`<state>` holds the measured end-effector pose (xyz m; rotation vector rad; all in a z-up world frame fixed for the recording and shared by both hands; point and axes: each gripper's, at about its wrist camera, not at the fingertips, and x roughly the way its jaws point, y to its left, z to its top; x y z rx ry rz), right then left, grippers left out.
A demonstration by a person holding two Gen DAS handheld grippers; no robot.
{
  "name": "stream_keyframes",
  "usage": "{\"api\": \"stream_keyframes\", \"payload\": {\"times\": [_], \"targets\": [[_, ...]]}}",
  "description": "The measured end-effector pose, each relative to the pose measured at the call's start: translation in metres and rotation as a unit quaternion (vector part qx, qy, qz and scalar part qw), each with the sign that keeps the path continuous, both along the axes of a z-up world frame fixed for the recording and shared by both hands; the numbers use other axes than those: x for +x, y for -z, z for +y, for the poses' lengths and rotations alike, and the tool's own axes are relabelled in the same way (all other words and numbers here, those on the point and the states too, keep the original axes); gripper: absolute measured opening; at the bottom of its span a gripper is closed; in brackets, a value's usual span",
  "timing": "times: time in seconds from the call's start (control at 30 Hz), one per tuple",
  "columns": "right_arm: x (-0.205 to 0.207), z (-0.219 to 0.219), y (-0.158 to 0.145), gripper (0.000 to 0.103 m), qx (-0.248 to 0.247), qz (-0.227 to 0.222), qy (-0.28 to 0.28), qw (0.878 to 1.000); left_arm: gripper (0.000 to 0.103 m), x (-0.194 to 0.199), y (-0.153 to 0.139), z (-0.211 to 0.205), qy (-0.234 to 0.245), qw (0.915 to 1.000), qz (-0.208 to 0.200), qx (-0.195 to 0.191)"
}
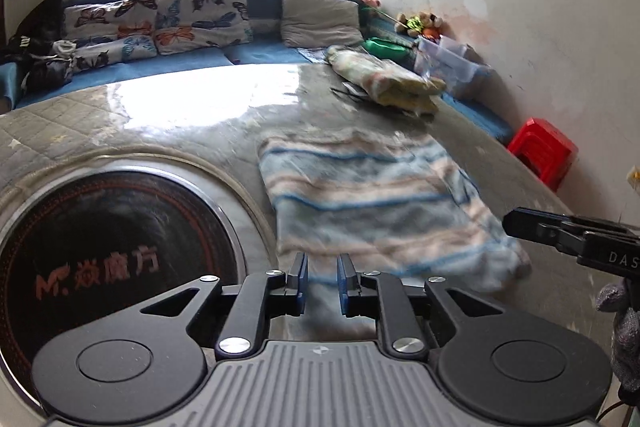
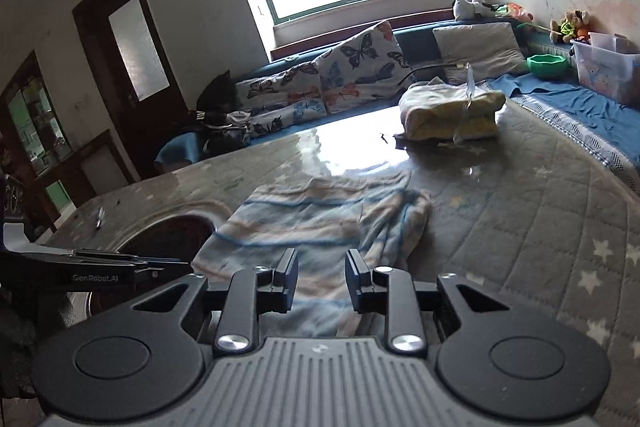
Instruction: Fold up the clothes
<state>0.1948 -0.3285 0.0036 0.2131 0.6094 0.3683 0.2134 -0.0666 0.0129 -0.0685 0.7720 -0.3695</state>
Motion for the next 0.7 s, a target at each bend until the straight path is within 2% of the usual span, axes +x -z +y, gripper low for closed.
{"api": "stream_keyframes", "payload": {"times": [0.23, 0.53, 0.7], "targets": [[-0.011, -0.005, 0.026, 0.018, -0.011, 0.033, 0.014, 0.999, 0.017, -0.007, 0.013, 0.005, -0.005, 0.9998, 0.012, 0.014], [-0.019, 0.004, 0.001, 0.018, -0.026, -0.010, 0.007, 1.000, 0.017, -0.012, 0.016, 0.018, -0.020, 0.9996, 0.018, 0.009], [-0.007, 0.010, 0.016, 0.018, -0.031, 0.016, 0.003, 0.999, 0.024, -0.013, 0.021, 0.021, -0.023, 0.9994, 0.024, 0.010]]}}
